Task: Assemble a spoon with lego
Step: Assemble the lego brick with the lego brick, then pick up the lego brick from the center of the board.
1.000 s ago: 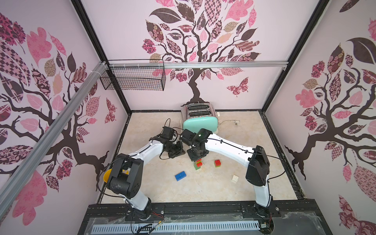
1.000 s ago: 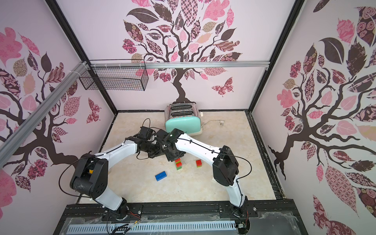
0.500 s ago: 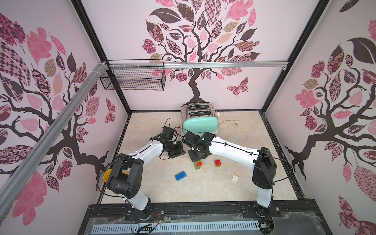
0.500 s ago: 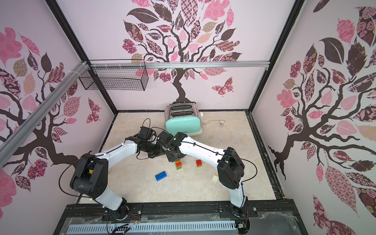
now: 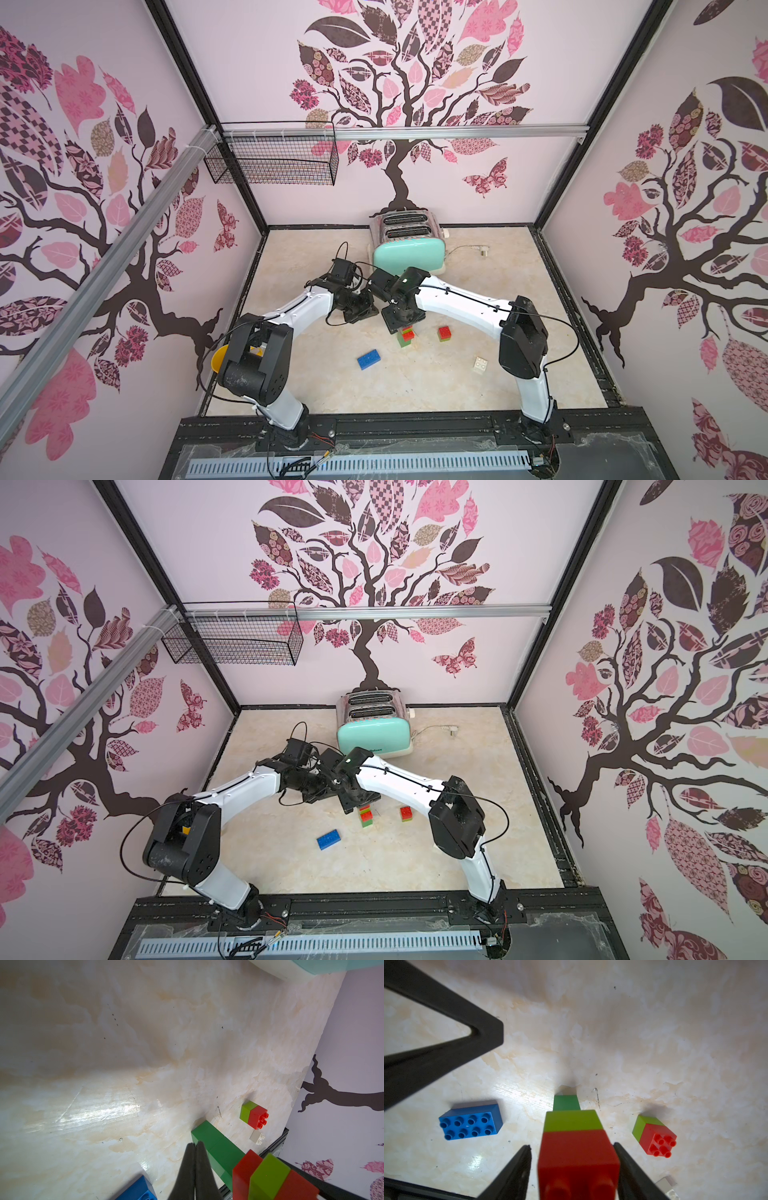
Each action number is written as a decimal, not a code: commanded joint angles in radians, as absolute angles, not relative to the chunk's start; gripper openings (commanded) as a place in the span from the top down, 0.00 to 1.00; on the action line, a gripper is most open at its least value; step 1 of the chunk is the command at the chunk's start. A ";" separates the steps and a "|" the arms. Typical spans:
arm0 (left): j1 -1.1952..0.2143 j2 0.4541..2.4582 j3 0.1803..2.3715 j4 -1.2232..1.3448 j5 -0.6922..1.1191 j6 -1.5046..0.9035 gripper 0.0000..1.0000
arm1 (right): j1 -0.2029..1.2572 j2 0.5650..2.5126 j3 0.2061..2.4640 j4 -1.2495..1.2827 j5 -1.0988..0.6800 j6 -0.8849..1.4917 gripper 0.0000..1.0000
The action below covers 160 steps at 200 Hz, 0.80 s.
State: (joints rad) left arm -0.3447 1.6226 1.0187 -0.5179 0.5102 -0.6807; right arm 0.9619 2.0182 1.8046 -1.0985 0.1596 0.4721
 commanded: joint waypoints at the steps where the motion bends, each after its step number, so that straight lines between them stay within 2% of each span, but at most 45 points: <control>1: -0.339 1.634 1.011 -0.518 0.512 -0.666 1.00 | 0.969 1.984 1.854 -1.147 0.153 0.477 0.27; 40: -0.339 1.634 1.008 -0.519 0.509 -0.664 1.00 | 0.968 1.894 1.891 -1.140 0.237 0.486 0.15; 59: -0.339 1.634 1.006 -0.518 0.510 -0.665 1.00 | 0.938 1.826 1.851 -1.136 0.277 0.507 0.13; 86: -0.339 1.624 1.003 -0.514 0.509 -0.665 1.00 | 0.790 1.699 1.553 -1.018 0.176 0.515 0.21; 113: -0.339 1.614 0.996 -0.505 0.515 -0.665 1.00 | 0.722 1.655 1.314 -0.892 0.116 0.482 0.37; 122: -0.339 1.610 0.994 -0.497 0.521 -0.666 1.00 | 0.712 1.669 1.277 -0.879 0.117 0.475 0.37; 137: -0.339 1.604 0.990 -0.490 0.521 -0.666 1.00 | 0.708 1.697 1.239 -0.861 0.137 0.464 0.30; 160: -0.339 1.603 0.989 -0.492 0.515 -0.663 1.00 | 0.700 1.720 1.196 -0.815 0.129 0.453 0.33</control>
